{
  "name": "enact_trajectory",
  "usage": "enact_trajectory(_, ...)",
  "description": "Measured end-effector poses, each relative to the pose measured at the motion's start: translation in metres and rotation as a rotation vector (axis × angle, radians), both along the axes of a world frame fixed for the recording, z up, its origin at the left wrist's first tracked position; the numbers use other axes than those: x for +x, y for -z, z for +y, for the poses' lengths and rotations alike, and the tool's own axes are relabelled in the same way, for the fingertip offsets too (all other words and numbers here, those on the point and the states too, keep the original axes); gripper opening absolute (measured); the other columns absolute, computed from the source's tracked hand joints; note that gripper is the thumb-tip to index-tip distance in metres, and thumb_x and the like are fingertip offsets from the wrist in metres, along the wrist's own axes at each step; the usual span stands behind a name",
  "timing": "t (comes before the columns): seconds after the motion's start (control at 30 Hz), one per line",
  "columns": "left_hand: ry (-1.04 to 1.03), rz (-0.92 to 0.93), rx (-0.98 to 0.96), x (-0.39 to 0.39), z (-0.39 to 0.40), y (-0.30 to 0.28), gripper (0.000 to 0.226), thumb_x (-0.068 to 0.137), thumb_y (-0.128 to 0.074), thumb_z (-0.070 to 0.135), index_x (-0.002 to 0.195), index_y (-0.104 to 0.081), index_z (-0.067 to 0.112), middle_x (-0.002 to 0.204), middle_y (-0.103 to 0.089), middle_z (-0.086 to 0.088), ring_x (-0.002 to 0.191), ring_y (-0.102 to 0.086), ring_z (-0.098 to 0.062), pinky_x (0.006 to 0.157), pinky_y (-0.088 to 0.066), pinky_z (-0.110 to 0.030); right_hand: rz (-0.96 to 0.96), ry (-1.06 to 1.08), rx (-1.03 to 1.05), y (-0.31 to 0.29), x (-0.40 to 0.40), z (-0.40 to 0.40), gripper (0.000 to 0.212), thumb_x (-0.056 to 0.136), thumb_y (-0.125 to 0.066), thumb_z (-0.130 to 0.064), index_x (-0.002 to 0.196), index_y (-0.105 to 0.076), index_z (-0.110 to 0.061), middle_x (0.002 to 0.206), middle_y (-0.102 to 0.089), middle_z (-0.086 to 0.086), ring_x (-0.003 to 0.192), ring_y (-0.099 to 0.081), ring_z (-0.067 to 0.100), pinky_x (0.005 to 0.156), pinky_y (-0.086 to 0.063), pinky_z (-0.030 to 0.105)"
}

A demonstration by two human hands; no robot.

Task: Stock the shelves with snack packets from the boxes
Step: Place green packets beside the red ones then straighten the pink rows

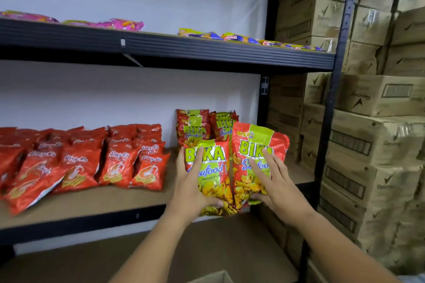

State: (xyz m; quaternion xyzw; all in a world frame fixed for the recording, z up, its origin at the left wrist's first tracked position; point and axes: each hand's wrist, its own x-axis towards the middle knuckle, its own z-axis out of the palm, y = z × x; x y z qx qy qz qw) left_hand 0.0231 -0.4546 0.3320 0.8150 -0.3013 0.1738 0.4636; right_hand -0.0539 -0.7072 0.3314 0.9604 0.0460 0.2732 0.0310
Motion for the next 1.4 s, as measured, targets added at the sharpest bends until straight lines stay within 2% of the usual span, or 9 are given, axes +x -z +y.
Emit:
enact_trajectory(0.23, -0.057, -0.01, -0.002, 0.127, -0.034, -0.019, 0.143, 0.04, -0.098, 0.048, 0.152, -0.011, 0.055, 0.162, 0.015, 0.018, 0.153, -0.005, -0.016, 0.12, -0.021, -0.041, 0.073, 0.015, -0.018, -0.032, 0.127, -0.04, 0.094, 0.089, -0.05, -0.06, 0.152, 0.017, -0.043, 0.159, 0.032, -0.007, 0.146, 0.03, 0.019, 0.12, -0.015, 0.046)
enact_trajectory(0.47, -0.095, -0.061, -0.055, 0.223, -0.061, 0.006, 0.133, 0.048, -0.099, 0.038, 0.155, -0.02, 0.045, 0.161, 0.017, 0.019, 0.153, 0.003, -0.01, 0.123, -0.021, -0.039, 0.189, -0.056, -0.041, -0.011, 0.231, -0.083, 0.092, 0.09, -0.051, -0.062, 0.15, 0.018, -0.049, 0.156, 0.035, -0.013, 0.143, 0.032, 0.014, 0.121, -0.018, 0.052)
enact_trajectory(0.57, -0.09, -0.094, -0.039, 0.247, -0.062, 0.012, 0.133, 0.049, -0.099, 0.035, 0.154, -0.019, 0.047, 0.162, 0.019, 0.016, 0.153, 0.007, -0.011, 0.123, -0.019, -0.039, 0.239, -0.111, -0.055, -0.009, 0.25, -0.093, 0.089, 0.09, -0.05, -0.064, 0.148, 0.017, -0.054, 0.158, 0.032, -0.015, 0.141, 0.033, 0.008, 0.123, -0.011, 0.049)
enact_trajectory(0.7, -0.128, -0.068, 0.006, 0.257, -0.062, 0.019, 0.141, 0.048, -0.098, 0.041, 0.152, -0.005, 0.057, 0.161, 0.026, 0.015, 0.153, 0.008, -0.017, 0.123, -0.018, -0.046, 0.302, -0.078, -0.151, -0.01, 0.252, -0.1, 0.108, 0.076, -0.046, -0.086, 0.144, 0.03, -0.051, 0.154, 0.041, -0.011, 0.144, 0.035, 0.017, 0.122, 0.0, 0.048)
enact_trajectory(0.9, -0.221, -0.036, 0.142, 0.251, -0.062, 0.013, 0.144, 0.051, -0.096, 0.047, 0.147, 0.01, 0.062, 0.157, 0.036, 0.012, 0.153, 0.002, -0.03, 0.118, -0.019, -0.062, 0.298, 0.041, -0.233, -0.013, 0.249, -0.094, 0.112, 0.068, -0.038, -0.096, 0.142, 0.033, -0.051, 0.154, 0.042, -0.004, 0.143, 0.036, 0.022, 0.116, 0.003, 0.067)
enact_trajectory(1.0, -0.268, -0.013, 0.235, 0.227, -0.058, 0.009, 0.141, 0.06, -0.093, 0.045, 0.145, 0.018, 0.06, 0.156, 0.041, 0.006, 0.151, 0.002, -0.037, 0.115, -0.016, -0.061, 0.257, 0.042, -0.145, -0.015, 0.233, -0.083, 0.116, 0.065, -0.04, -0.097, 0.143, 0.031, -0.051, 0.157, 0.037, -0.005, 0.144, 0.035, 0.019, 0.116, 0.005, 0.066)
enact_trajectory(1.13, -0.311, -0.041, 0.254, 0.182, -0.049, 0.021, 0.135, 0.068, -0.088, 0.045, 0.147, 0.022, 0.056, 0.156, 0.04, 0.005, 0.151, 0.008, -0.035, 0.119, -0.014, -0.06, 0.226, 0.043, -0.055, -0.007, 0.198, -0.059, 0.108, 0.075, -0.04, -0.089, 0.145, 0.03, -0.047, 0.16, 0.032, -0.004, 0.146, 0.031, 0.017, 0.121, 0.002, 0.058)
enact_trajectory(1.27, -0.285, -0.048, 0.277, 0.128, -0.035, 0.033, 0.116, 0.077, -0.078, 0.053, 0.151, 0.012, 0.053, 0.163, 0.023, 0.006, 0.151, -0.001, -0.03, 0.118, -0.016, -0.055, 0.188, 0.047, 0.021, 0.007, 0.144, -0.021, 0.088, 0.091, -0.035, -0.074, 0.154, 0.014, -0.039, 0.165, 0.015, -0.001, 0.151, 0.017, 0.02, 0.122, -0.002, 0.044)
enact_trajectory(1.4, -0.209, -0.078, 0.168, 0.065, -0.019, 0.037, 0.088, 0.086, -0.073, 0.046, 0.154, -0.018, 0.044, 0.155, -0.028, 0.006, 0.136, -0.029, -0.025, 0.111, -0.03, -0.044, 0.065, -0.031, 0.119, 0.031, 0.082, 0.021, 0.071, 0.097, -0.04, -0.061, 0.156, -0.019, -0.027, 0.157, -0.022, 0.003, 0.146, -0.015, 0.024, 0.117, -0.029, 0.043)
